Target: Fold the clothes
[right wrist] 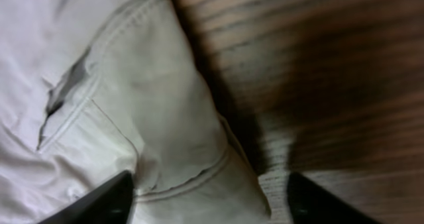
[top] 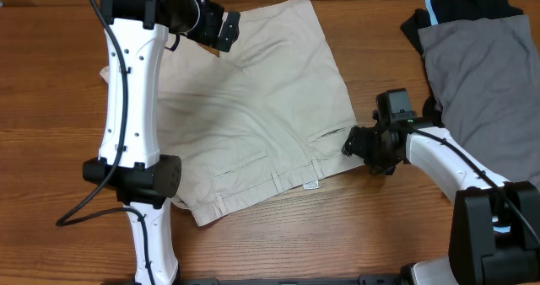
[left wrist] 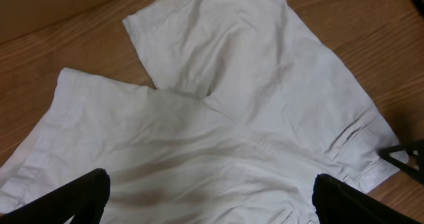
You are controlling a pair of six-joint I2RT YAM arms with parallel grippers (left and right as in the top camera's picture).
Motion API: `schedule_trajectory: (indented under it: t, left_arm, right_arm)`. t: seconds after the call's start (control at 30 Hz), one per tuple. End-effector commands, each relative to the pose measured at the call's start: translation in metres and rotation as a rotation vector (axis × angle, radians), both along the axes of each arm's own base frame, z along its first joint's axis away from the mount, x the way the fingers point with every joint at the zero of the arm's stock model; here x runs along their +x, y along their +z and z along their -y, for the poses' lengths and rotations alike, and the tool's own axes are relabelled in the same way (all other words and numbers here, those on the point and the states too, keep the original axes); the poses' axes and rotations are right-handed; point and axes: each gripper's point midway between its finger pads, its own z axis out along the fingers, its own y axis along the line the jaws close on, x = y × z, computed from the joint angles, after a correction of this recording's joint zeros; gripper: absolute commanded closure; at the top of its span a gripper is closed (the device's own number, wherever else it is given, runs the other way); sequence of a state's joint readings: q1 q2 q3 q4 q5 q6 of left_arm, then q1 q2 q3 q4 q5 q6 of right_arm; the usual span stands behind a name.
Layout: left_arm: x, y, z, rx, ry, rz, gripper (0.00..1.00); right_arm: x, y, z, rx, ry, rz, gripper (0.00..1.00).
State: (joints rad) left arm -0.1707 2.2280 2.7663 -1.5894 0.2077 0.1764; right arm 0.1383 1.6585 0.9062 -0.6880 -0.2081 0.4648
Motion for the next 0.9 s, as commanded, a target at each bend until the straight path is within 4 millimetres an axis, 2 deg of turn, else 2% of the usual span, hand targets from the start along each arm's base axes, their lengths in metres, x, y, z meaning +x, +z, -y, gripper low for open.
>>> schedule_trajectory:
  t: [0.0, 0.03, 0.07, 0.13, 0.17, 0.27, 0.33, 0.43, 0.63, 0.77, 0.87]
  left_arm:
    - [0.002, -0.005, 0.002, 0.017, -0.019, 0.000, 0.00]
    - [0.002, -0.004, 0.002, 0.017, -0.019, 0.001, 0.00]
    - [0.003, -0.004, 0.002, 0.016, -0.019, 0.003, 0.00]
    - [0.004, -0.003, 0.002, 0.015, -0.019, 0.009, 0.00]
    - [0.004, -0.003, 0.003, 0.015, -0.019, 0.011, 0.00]
    - [0.007, -0.002, 0.003, 0.013, -0.018, 0.022, 0.00]
    - [0.008, -0.001, 0.003, 0.011, -0.019, 0.031, 0.00]
    - [0.011, 0.001, 0.004, 0.009, -0.020, 0.046, 0.00]
    - [0.021, 0.003, 0.009, 0.000, -0.026, 0.081, 0.00]
    - [0.030, -0.009, 0.020, 0.000, -0.042, 0.078, 0.00]
    - [0.043, -0.030, 0.030, 0.006, -0.064, 0.064, 0.00]
  right_arm:
    - [0.000, -0.002, -0.001, -0.001, 0.002, 0.003, 0.57]
    - [0.001, -0.002, -0.001, 0.001, 0.002, 0.008, 0.70]
    - [0.002, -0.002, -0.002, 0.002, 0.001, 0.014, 0.78]
    - [0.009, 0.000, -0.002, 0.005, -0.002, 0.042, 0.94]
    - [0.013, 0.001, -0.002, 0.004, -0.004, 0.056, 0.96]
    - [0.028, 0.004, 0.006, -0.012, -0.028, 0.113, 0.96]
    - [0.042, 0.010, 0.021, -0.047, -0.066, 0.156, 0.96]
    - [0.065, 0.024, 0.049, -0.095, -0.127, 0.225, 0.96]
    - [0.117, 0.059, 0.119, -0.152, -0.242, 0.409, 0.96]
    - [0.136, 0.062, 0.136, -0.163, -0.215, 0.454, 0.96]
    - [0.147, 0.062, 0.139, -0.182, -0.175, 0.466, 0.96]
